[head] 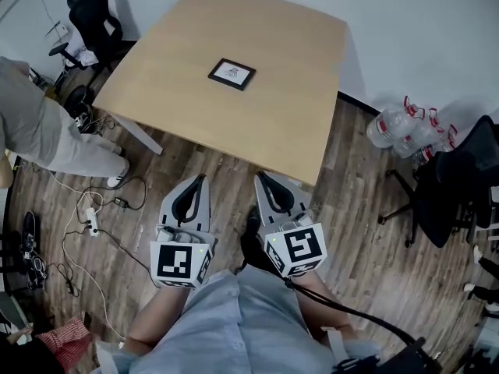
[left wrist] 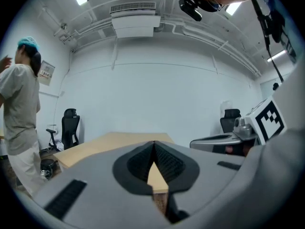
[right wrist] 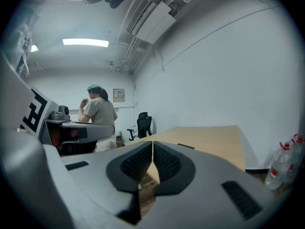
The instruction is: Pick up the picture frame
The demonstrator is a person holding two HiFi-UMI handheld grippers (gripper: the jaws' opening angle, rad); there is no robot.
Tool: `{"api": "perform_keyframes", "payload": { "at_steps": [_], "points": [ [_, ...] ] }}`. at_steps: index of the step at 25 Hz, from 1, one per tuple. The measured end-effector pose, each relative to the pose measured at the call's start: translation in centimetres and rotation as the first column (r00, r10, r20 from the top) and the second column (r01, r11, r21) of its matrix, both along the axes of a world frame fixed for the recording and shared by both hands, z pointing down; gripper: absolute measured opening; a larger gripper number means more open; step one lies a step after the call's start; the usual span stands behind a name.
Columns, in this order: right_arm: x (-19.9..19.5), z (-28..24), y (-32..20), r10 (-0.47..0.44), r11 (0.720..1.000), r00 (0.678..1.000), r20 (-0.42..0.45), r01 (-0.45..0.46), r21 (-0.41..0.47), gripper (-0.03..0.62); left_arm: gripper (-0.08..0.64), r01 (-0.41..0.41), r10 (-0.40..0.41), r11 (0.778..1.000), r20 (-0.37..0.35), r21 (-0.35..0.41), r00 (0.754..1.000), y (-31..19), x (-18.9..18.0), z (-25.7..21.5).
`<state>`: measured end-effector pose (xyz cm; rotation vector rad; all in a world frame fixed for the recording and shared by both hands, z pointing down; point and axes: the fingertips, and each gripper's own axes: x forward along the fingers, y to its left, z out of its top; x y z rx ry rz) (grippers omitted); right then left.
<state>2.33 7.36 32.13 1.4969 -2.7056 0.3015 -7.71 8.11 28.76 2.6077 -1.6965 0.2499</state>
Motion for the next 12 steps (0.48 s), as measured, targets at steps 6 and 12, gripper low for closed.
{"api": "perform_keyframes", "payload": {
  "at_steps": [6,12],
  "points": [
    [-0.1,-0.7,-8.2,-0.037,0.999,0.999,0.000,0.037,-0.001,0.005,0.002,0.016,-0.016,1.000,0.009,0.006,1.000,-8.4,0.3,-1.1],
    [0.2,-1.8,-14.0,-0.052,0.998,0.998,-0.032,0.053,0.033,0.005,0.002,0.047,-0.046,0.998,-0.013,0.037,0.999,-13.5,0.1,-2.3]
  ]
}}
